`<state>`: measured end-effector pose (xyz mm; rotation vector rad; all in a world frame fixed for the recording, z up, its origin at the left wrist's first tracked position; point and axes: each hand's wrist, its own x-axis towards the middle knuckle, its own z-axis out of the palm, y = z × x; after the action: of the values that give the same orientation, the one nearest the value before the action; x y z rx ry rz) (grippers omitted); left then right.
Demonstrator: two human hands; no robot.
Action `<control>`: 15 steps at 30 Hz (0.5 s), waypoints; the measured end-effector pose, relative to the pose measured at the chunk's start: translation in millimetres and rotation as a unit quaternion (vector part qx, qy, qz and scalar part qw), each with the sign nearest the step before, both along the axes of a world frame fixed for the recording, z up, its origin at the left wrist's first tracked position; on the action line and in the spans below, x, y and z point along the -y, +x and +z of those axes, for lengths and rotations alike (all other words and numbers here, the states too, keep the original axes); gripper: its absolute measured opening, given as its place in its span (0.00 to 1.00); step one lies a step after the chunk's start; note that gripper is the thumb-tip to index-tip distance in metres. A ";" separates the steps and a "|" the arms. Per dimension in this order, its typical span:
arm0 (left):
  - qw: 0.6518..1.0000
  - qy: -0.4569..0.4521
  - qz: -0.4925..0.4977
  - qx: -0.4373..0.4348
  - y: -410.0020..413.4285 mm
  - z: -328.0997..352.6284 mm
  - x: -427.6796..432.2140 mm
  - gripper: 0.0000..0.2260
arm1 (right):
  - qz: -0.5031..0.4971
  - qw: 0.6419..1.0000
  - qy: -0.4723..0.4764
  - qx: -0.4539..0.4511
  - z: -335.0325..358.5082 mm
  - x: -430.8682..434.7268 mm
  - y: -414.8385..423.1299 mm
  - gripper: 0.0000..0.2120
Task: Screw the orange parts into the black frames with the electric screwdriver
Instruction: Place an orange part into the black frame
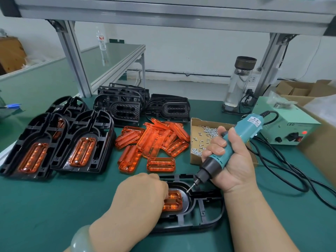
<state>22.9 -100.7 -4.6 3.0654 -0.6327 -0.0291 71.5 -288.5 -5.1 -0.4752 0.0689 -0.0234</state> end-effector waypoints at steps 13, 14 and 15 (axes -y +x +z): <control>0.984 -0.156 0.008 -0.085 10.3 1.7 -29.5 0.05 | -0.005 1.000 0.008 0.004 2.1 2.3 0.8 0.07; 0.983 -0.162 0.010 -0.088 10.2 1.6 -28.5 0.04 | -0.006 1.000 0.009 0.005 2.2 2.4 0.7 0.07; 0.982 -0.165 0.009 -0.088 10.7 1.8 -26.5 0.04 | -0.006 1.000 0.010 0.006 2.3 2.3 0.8 0.08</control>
<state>33.7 -74.2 -2.9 2.7112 -0.5385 -0.1739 72.3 -290.8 -2.8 -0.4555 0.0605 -0.0381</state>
